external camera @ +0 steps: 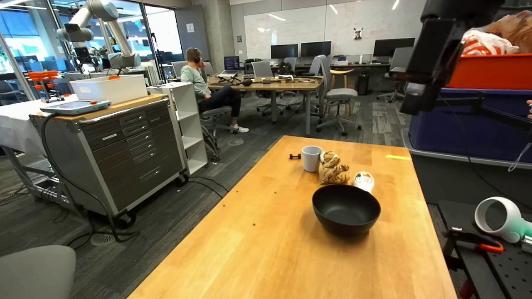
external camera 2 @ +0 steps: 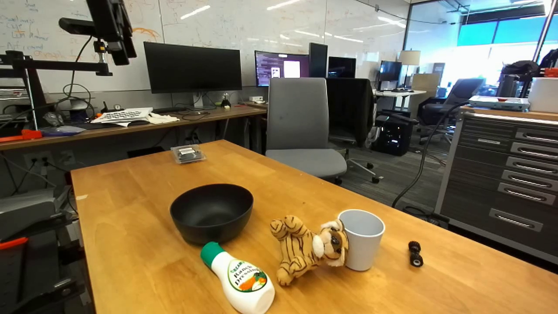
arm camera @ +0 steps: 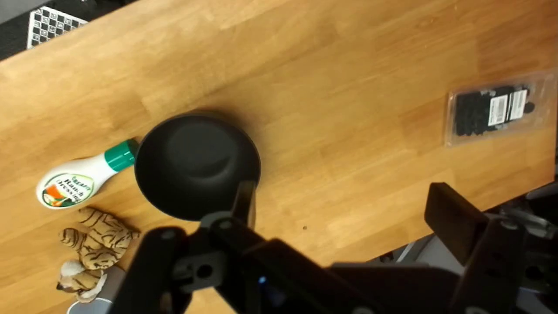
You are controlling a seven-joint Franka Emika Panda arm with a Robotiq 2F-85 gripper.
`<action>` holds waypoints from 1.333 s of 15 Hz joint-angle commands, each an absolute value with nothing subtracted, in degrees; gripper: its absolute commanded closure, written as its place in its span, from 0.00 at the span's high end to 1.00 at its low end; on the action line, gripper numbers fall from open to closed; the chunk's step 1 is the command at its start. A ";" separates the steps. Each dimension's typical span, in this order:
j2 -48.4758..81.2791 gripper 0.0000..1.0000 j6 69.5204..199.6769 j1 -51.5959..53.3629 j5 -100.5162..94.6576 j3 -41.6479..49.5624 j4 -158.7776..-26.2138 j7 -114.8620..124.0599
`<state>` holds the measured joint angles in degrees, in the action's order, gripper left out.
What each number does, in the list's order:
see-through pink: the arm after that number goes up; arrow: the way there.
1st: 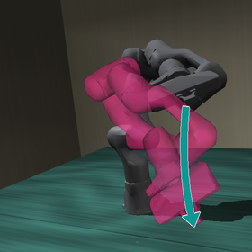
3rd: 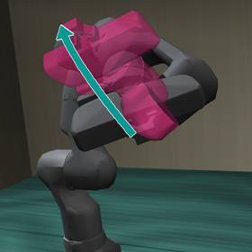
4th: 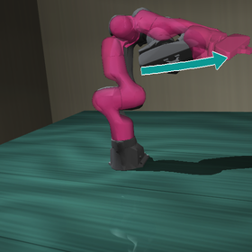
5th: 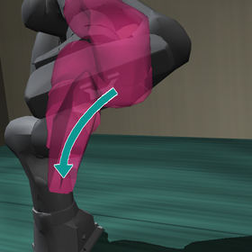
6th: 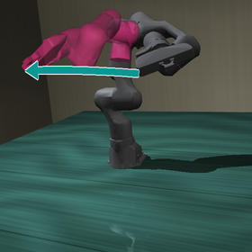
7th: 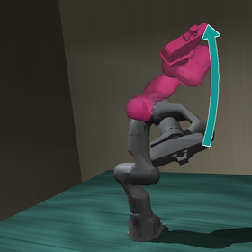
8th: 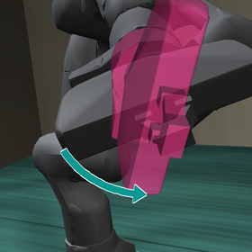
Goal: Put the toy tiger in the black bowl
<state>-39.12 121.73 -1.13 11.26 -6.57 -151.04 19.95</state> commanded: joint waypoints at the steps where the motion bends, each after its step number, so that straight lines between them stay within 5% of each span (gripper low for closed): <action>1: -31.69 1.00 126.56 -4.47 8.32 -7.60 -145.81 23.76; 20: -11.47 1.00 130.36 -11.16 -2.13 -1.06 -130.01 35.09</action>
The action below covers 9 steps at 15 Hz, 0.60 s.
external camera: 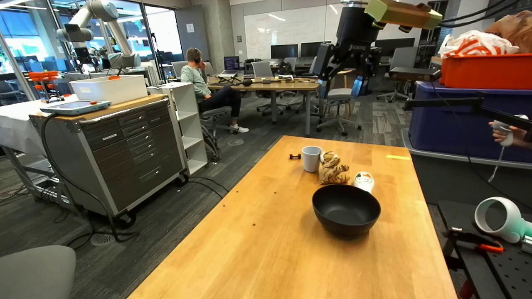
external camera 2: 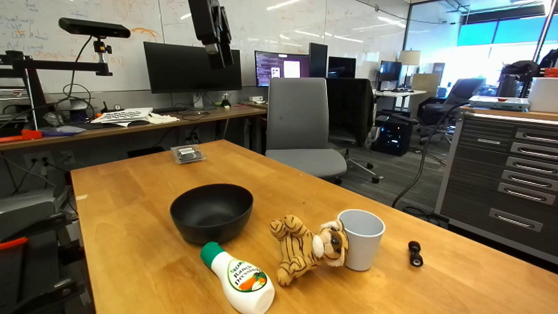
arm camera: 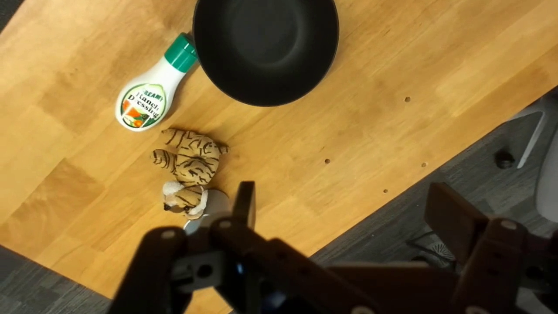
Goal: Put the toy tiger in the black bowl
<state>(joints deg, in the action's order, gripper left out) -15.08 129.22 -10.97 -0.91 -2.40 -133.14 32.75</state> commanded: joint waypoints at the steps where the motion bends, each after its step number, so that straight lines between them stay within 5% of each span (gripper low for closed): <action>1: -10.49 1.00 130.98 -11.36 -2.66 -0.47 -129.63 35.61; 9: -3.47 1.00 133.70 -12.02 -7.50 4.83 -126.89 38.28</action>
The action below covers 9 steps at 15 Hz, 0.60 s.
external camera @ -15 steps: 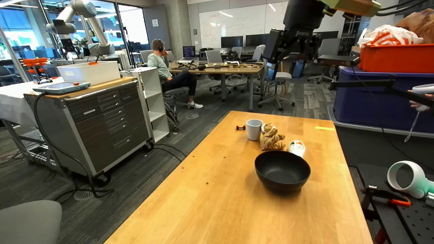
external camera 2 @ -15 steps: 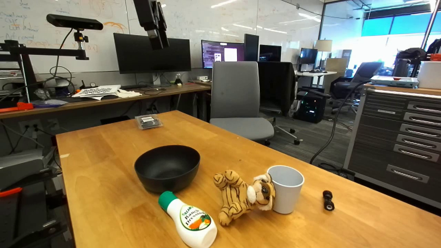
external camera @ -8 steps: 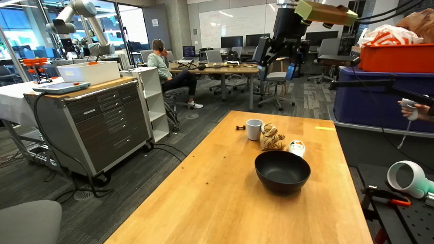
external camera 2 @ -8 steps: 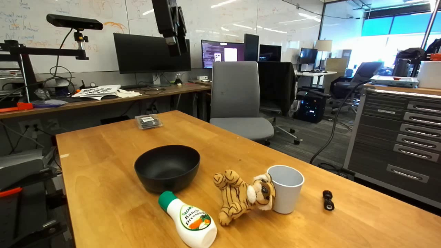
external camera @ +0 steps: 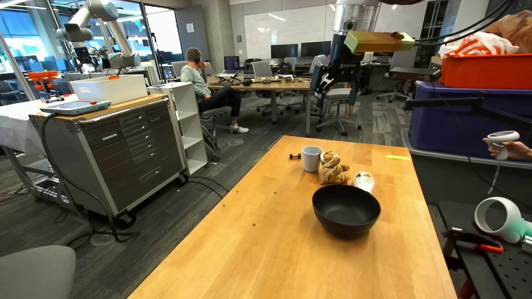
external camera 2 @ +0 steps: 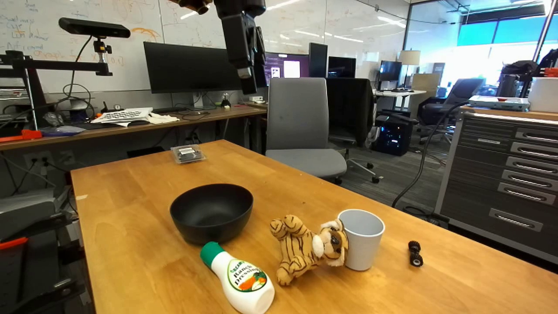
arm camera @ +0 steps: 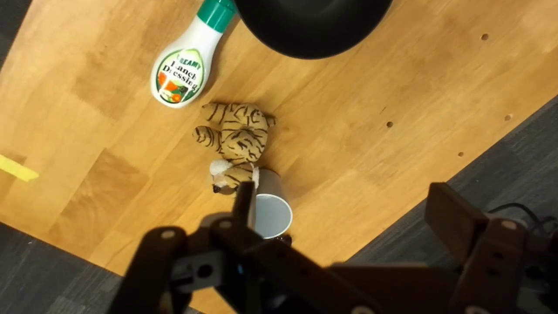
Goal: Put the toy tiger in the black bowl
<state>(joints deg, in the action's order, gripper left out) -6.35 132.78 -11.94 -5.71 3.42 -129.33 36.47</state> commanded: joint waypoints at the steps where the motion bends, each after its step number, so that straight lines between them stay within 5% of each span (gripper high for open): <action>1: -2.73 1.00 134.74 -12.01 -7.52 5.50 -127.10 38.08; 9: 3.90 1.00 141.21 -12.21 -8.44 10.48 -127.18 38.44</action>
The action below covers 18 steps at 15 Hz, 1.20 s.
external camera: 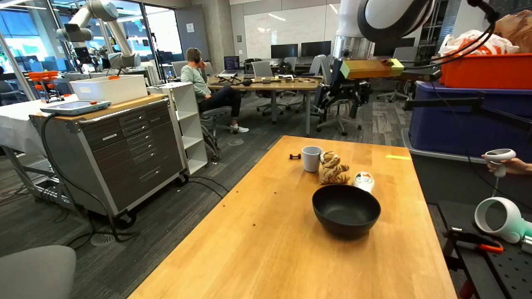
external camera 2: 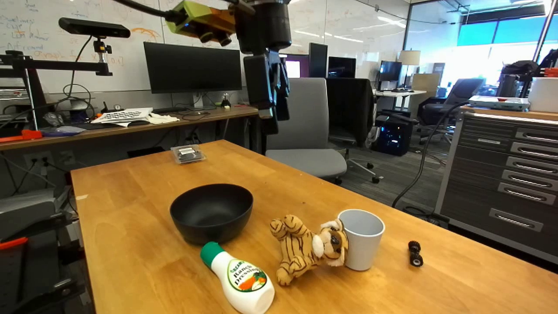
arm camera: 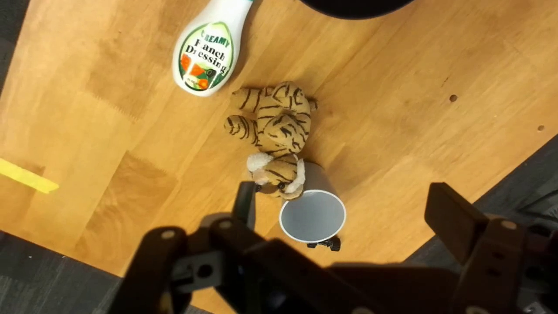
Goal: Put the toy tiger in the black bowl
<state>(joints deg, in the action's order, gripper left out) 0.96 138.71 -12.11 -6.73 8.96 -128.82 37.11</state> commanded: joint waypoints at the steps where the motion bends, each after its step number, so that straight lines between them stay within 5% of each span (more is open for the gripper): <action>1: 4.77 1.00 141.94 -12.14 -8.27 11.09 -127.15 38.20; 18: 16.27 1.00 144.24 -10.80 -7.89 16.00 -125.73 36.94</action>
